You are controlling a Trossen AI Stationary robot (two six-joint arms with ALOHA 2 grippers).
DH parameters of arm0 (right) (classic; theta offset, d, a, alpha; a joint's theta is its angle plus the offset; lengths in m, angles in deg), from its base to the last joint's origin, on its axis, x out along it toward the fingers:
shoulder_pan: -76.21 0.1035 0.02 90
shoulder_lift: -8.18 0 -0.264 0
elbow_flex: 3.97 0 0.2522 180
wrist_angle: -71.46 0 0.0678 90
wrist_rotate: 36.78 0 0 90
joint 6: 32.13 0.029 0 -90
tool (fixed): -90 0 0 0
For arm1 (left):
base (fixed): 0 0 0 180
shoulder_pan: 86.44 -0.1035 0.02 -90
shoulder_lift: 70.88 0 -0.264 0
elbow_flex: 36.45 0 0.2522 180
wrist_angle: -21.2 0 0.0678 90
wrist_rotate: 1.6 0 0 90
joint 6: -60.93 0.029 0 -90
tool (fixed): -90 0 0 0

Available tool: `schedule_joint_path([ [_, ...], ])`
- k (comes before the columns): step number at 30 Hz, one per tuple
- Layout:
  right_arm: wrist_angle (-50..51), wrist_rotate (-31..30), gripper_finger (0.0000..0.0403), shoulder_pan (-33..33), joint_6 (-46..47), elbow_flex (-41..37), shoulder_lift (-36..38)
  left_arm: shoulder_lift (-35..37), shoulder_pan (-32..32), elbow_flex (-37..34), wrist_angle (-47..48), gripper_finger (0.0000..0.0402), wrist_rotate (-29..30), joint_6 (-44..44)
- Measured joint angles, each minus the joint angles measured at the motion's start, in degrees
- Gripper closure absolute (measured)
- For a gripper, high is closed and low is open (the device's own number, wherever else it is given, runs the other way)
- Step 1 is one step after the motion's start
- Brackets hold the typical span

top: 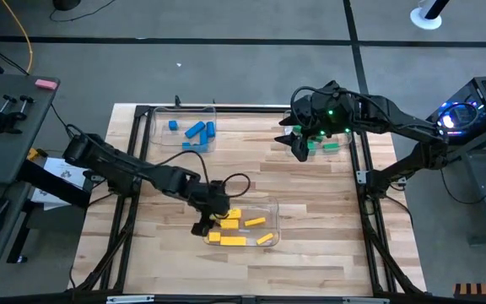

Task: Sort blocks
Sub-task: Return to Home Position

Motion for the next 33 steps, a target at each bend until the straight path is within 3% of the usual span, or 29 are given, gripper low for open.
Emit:
schedule_joint_path([
  [5,0.0,0.0,0.0151,0.0,0.0,0.0,0.0,2.5,-4.6,5.9,13.3,0.0123,0.7,2.9],
  [10,0.0,0.0,0.0151,0.0,0.9,0.0,0.0,15.8,-9.2,2.2,7.4,0.013,3.4,-2.0],
  [19,0.0,0.0,0.0151,0.0,6.2,0.0,0.0,48.9,-12.8,-25.4,-12.9,0.0194,16.1,-14.3],
  [22,0.1,0.0,0.0151,0.0,7.3,0.0,0.0,57.0,-12.9,-34.5,-19.1,0.0247,17.8,-17.7],
  [26,2.0,0.1,0.0157,0.0,7.6,0.0,0.0,64.4,-12.9,-45.1,-30.1,0.0346,18.2,-20.0],
  [28,5.0,0.6,0.0174,0.0,8.4,0.0,0.0,67.2,-12.9,-49.3,-34.7,0.0386,18.2,-21.1],
  [33,13.6,2.6,0.0256,0.6,9.1,0.0,0.0,72.8,-12.9,-56.9,-39.6,0.0396,19.9,-23.8],
])
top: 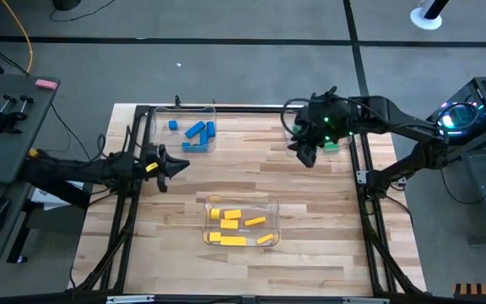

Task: Sort blocks
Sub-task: Return to Home Position

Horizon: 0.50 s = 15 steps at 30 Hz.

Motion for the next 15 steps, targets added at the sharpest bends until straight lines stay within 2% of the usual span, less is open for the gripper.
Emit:
schedule_joint_path([
  [6,3.8,0.5,0.0386,4.3,0.1,-2.1,2.7,4.9,0.0,-4.0,-0.3,0.0401,2.3,-1.6],
  [9,-0.3,0.5,0.0389,7.2,3.7,-9.8,8.7,6.2,0.0,-4.8,0.1,0.0401,2.7,-1.6],
  [15,-17.6,-0.5,0.04,12.5,16.4,-35.4,27.8,6.3,0.0,-4.8,0.6,0.0401,1.3,4.3],
])
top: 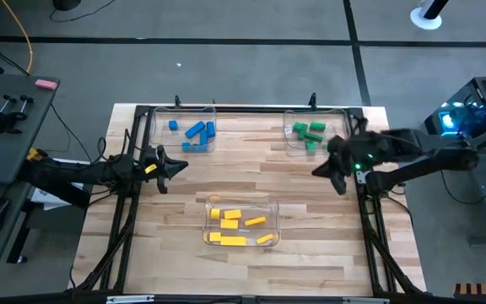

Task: Sort blocks
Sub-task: Return to Home Position

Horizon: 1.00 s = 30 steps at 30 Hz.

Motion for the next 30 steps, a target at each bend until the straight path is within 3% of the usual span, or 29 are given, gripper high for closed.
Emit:
schedule_joint_path([
  [6,-26.0,-0.5,0.0401,-2.2,-0.5,-23.2,13.6,0.0,0.0,0.0,-0.8,0.0401,0.0,1.7],
  [14,-53.9,9.9,0.0402,-12.8,-7.3,-44.3,17.3,0.0,0.0,0.0,-0.5,0.0401,-0.1,1.7],
  [21,-69.9,17.5,0.0402,-16.5,-9.1,-55.1,18.1,0.0,0.0,0.0,-0.4,0.0401,-0.1,1.7],
  [30,-85.7,17.7,0.0402,-14.0,-7.0,-63.3,18.1,0.4,0.0,0.0,-0.3,0.0401,-0.1,1.7],
])
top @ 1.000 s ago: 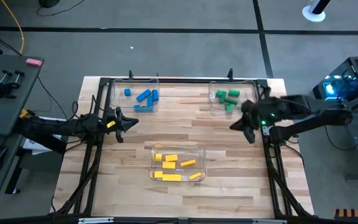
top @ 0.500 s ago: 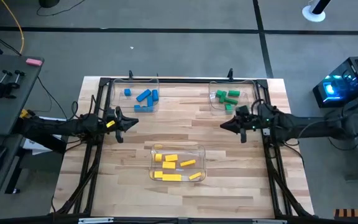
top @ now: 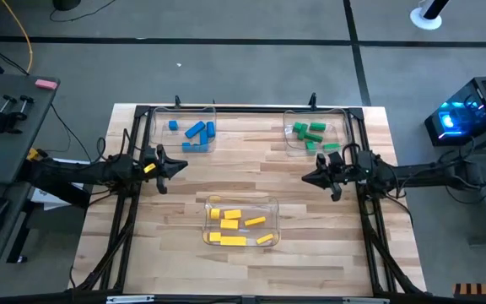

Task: Sort blocks
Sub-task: Return to Home Position

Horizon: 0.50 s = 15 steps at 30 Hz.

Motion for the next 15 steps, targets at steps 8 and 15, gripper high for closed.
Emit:
schedule_joint_path([
  [8,10.3,-2.9,0.0402,0.6,-8.2,-1.1,-0.2,2.5,0.0,0.0,0.1,0.0401,0.0,0.0],
  [15,22.1,-3.2,0.0402,0.6,-6.9,-1.1,-0.1,9.7,0.0,0.2,9.2,0.0401,-0.4,0.0],
])
